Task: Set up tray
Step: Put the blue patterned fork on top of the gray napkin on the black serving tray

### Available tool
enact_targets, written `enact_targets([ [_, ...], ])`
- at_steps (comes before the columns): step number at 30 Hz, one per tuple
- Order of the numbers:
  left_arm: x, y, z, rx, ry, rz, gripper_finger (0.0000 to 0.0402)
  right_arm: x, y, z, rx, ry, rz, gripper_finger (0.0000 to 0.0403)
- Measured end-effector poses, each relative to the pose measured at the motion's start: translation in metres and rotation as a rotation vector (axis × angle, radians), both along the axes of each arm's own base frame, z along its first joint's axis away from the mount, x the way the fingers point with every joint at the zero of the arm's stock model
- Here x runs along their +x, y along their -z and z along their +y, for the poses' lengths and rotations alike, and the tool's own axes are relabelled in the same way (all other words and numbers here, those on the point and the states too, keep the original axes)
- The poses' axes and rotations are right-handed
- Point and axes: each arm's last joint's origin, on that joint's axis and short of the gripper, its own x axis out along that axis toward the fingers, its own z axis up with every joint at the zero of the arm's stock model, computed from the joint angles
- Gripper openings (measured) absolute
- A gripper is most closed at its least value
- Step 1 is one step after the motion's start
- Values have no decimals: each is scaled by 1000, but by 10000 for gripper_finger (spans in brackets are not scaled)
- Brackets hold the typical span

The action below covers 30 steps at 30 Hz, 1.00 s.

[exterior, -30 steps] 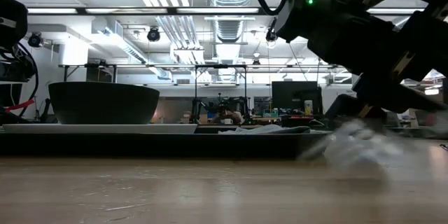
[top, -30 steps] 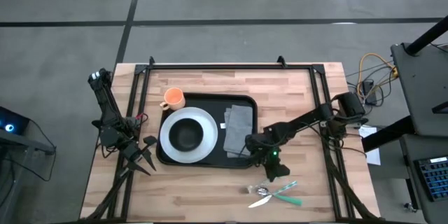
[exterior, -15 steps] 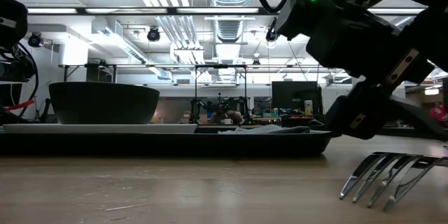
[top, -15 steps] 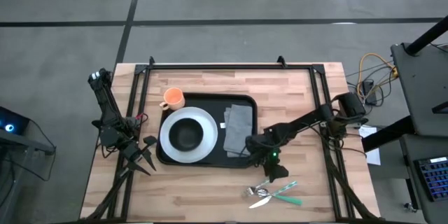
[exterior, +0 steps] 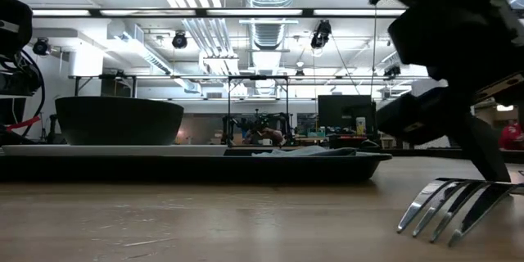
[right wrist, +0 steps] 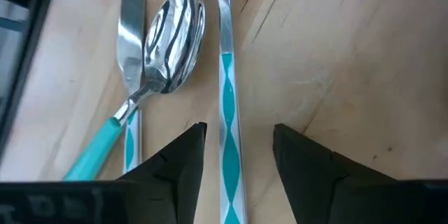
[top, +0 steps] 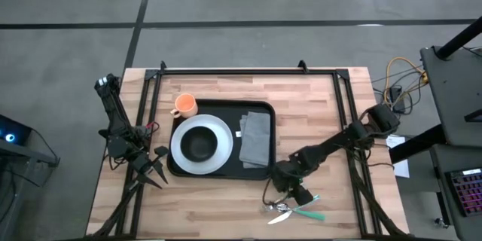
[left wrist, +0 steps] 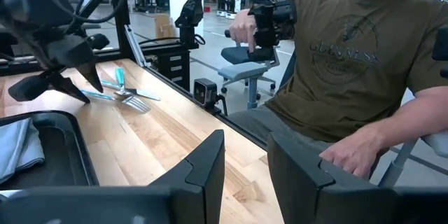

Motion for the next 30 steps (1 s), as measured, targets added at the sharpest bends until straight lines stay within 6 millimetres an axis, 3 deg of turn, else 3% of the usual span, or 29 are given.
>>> enact_targets([
  [10, 0, 0, 0, 0, 0, 0, 91, -11, 1, 16, -162, 2, -39, 123],
  [17, 0, 0, 0, 0, 0, 0, 91, -14, 0, 14, -111, -16, 15, 27],
  [30, 0, 0, 0, 0, 1, 0, 91, -5, -28, -16, 96, 65, 21, 21],
])
